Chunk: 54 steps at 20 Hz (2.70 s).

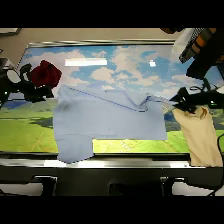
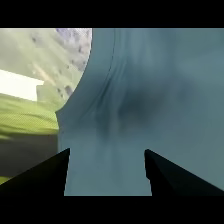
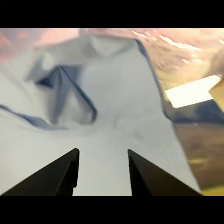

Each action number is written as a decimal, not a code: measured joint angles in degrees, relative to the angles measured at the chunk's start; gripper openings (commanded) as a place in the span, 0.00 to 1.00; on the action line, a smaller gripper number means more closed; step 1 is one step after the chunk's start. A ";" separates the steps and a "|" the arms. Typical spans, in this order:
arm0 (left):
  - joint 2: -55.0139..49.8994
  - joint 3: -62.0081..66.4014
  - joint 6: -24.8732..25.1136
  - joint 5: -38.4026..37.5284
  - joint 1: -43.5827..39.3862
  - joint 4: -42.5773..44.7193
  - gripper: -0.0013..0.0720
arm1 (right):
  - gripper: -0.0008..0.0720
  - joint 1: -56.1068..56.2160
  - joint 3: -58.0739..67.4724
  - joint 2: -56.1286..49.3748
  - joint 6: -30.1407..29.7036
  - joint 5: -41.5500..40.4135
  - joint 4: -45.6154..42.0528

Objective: Fold the clothes and pants, and hang the long-sleeved shirts on hangers.

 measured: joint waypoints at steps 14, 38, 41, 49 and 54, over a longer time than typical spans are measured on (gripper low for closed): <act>1.01 -1.25 0.48 -7.69 0.37 0.00 0.76 | 0.59 -9.46 -23.37 0.83 -19.67 3.61 -1.88; 19.17 -41.68 18.67 1.97 26.25 -23.32 0.75 | 0.06 -9.51 -31.85 0.72 -27.28 -2.97 5.95; 19.30 -45.70 20.90 4.83 26.14 -24.83 0.75 | 0.06 -9.53 -31.87 2.40 -27.26 -3.34 5.99; 15.30 -48.09 23.56 6.91 19.23 -28.24 0.74 | 0.06 -9.53 -31.87 4.04 -27.02 -0.35 8.74; 13.77 -48.26 23.89 7.63 16.48 -30.32 0.60 | 0.06 -9.53 -31.87 4.13 -27.04 0.37 9.64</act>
